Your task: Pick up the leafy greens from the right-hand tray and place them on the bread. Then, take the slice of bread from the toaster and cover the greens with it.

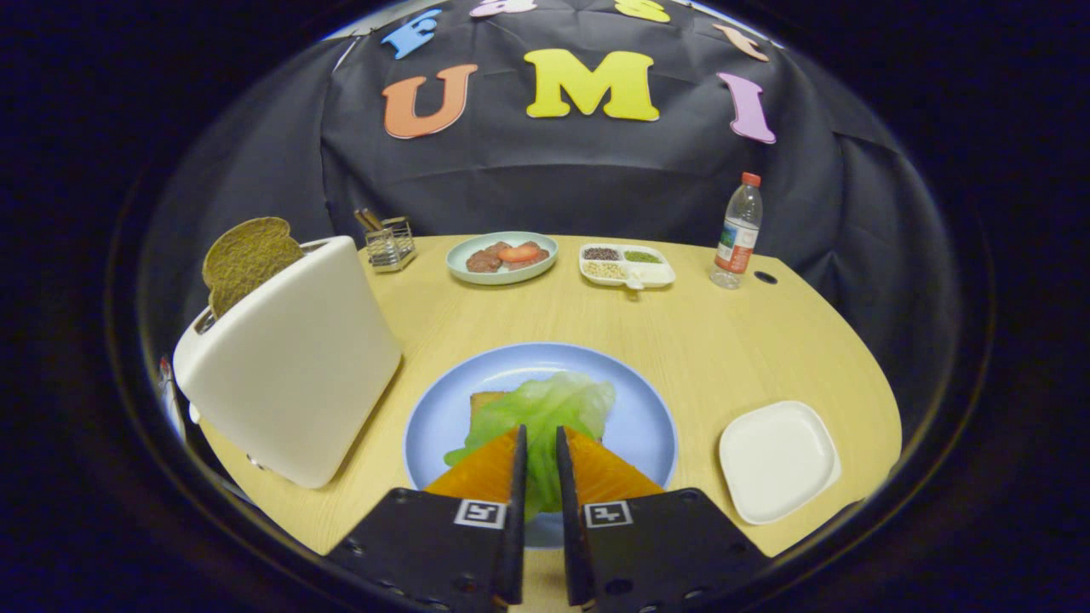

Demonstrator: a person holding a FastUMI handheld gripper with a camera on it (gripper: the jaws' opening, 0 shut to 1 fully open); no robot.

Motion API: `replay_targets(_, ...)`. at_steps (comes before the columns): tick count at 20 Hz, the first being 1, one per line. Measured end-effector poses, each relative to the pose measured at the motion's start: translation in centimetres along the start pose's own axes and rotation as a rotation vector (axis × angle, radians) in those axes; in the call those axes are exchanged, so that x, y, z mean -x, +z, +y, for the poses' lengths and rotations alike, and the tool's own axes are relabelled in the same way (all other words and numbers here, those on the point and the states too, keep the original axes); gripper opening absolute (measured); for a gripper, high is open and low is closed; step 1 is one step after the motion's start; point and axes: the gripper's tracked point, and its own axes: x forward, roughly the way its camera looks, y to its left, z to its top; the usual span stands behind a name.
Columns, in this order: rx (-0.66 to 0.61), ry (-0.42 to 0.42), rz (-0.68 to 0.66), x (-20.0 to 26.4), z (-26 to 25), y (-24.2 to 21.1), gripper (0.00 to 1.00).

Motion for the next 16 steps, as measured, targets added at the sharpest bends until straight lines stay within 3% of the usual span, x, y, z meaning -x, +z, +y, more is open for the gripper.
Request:
replay_targets(3,-0.031,0.010,0.025,-0.2,0.7,-0.5,0.49)
replay_targets(8,0.028,0.015,-0.041,1.7,1.9,1.4,0.99)
replay_targets(16,-0.036,0.127,-0.139,9.1,6.8,7.5,0.96)
